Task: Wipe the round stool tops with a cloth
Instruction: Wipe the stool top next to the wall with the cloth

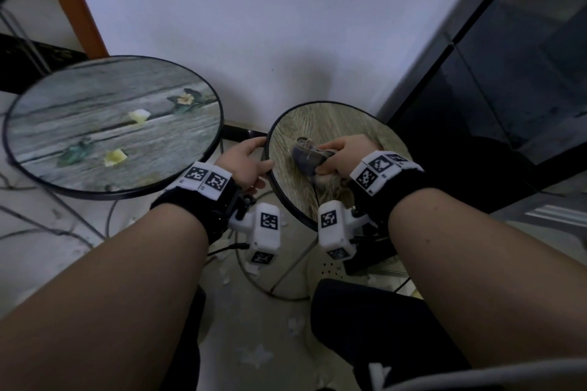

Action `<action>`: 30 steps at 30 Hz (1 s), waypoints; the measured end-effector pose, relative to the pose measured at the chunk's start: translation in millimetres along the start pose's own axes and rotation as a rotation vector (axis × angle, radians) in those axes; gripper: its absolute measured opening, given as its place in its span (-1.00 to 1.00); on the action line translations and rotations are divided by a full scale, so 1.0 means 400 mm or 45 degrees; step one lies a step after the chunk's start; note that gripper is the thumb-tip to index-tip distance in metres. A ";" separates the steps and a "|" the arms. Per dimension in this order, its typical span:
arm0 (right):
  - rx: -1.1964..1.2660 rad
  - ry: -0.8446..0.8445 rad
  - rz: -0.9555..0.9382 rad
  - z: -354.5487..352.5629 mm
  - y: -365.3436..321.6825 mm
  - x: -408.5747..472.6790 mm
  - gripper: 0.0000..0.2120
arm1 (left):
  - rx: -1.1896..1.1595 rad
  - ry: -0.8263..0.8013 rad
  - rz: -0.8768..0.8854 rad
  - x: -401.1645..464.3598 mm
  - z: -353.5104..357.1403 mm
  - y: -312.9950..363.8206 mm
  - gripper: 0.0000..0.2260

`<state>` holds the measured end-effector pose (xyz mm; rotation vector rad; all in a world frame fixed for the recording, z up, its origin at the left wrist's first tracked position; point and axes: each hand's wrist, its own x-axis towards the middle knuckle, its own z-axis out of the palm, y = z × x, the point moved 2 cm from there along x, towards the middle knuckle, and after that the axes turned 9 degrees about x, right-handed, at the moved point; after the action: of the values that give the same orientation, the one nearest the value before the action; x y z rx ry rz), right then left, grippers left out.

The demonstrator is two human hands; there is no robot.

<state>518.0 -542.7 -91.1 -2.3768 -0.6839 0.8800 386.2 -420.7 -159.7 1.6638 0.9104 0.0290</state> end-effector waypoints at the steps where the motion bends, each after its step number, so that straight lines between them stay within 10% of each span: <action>1: -0.009 -0.004 -0.008 -0.001 -0.003 0.004 -0.58 | 0.001 0.005 -0.002 0.002 0.000 0.000 -0.55; 30: 0.082 -0.030 -0.032 -0.014 -0.047 0.123 -0.61 | 0.031 0.028 0.047 0.044 -0.033 0.020 -0.66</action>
<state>549.1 -500.4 -97.5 -2.2995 -0.6831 0.9066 396.5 -399.8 -156.4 1.7058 0.8992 0.0617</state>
